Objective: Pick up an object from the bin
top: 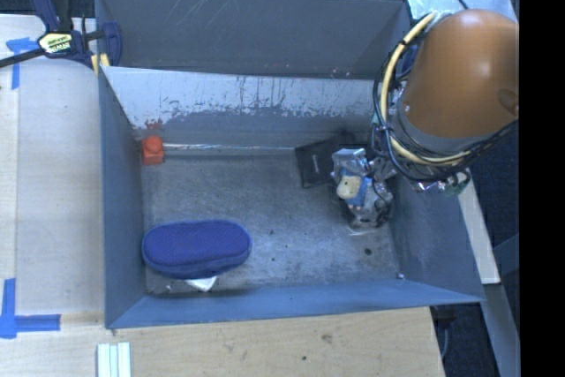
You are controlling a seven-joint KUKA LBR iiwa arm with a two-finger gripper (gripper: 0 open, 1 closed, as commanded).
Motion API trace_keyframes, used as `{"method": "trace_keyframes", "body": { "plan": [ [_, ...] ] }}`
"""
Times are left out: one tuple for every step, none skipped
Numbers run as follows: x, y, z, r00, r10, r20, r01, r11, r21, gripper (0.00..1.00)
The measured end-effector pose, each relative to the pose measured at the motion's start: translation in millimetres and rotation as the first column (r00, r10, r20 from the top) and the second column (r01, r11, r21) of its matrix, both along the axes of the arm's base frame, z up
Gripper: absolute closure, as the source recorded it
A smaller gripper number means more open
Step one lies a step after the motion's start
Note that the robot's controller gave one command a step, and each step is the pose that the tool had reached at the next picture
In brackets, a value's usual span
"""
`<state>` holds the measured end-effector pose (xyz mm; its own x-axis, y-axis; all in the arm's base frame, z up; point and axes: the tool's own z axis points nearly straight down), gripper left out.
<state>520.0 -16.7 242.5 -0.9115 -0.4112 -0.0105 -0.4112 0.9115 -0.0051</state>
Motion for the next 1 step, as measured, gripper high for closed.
{"method": "trace_keyframes", "body": {
  "plan": [
    [-8.4,41.3,1.3,0.997,0.076,-0.009,-0.076,0.997,0.002,1.00]
  ]
}}
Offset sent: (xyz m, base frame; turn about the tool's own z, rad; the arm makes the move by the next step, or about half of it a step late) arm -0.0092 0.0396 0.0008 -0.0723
